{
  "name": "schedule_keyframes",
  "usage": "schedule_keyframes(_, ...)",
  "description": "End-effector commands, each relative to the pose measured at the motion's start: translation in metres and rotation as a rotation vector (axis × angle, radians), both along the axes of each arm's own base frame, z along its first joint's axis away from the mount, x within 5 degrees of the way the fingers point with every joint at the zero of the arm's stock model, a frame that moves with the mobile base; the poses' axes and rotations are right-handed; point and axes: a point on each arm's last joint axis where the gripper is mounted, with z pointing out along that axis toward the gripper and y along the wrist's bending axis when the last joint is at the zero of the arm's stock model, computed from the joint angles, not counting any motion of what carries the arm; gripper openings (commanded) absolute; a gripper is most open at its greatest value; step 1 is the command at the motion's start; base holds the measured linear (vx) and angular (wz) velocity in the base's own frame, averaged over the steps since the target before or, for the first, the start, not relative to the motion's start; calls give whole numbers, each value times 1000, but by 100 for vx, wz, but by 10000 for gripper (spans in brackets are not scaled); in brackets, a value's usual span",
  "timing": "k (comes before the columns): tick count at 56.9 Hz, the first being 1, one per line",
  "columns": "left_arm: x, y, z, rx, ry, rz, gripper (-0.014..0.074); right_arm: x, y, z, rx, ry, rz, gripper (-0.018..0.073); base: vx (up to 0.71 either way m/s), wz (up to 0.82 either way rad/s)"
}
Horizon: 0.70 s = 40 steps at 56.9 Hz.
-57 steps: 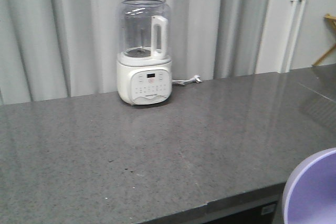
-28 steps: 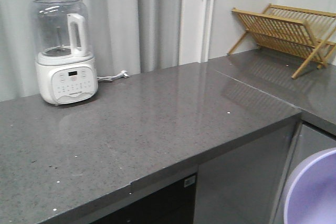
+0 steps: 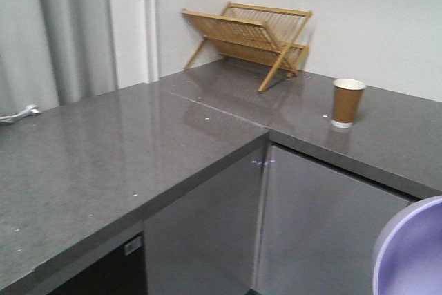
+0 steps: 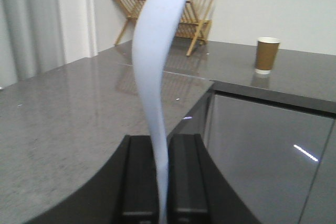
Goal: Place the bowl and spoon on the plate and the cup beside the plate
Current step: 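Drive the base, carrying spoon and bowl, to the counter with the plate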
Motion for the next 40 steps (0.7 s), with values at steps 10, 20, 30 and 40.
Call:
schedule_keyframes(10,-1,2,15,-53,-93,20,0,0,-2,17,11,-106,-28,-9,15,-79)
schedule_keyframes(20,-1,2,15,-53,-93,20,0,0,-2,17,11,-106,-28,-9,21,-73)
schedule_keyframes(30,-1,2,15,-53,-93,20,0,0,-2,17,11,-106,-28,-9,24,-59)
schedule_keyframes(40,-1,2,15,-53,-93,20,0,0,-2,17,11,-106,-28,-9,29,-41)
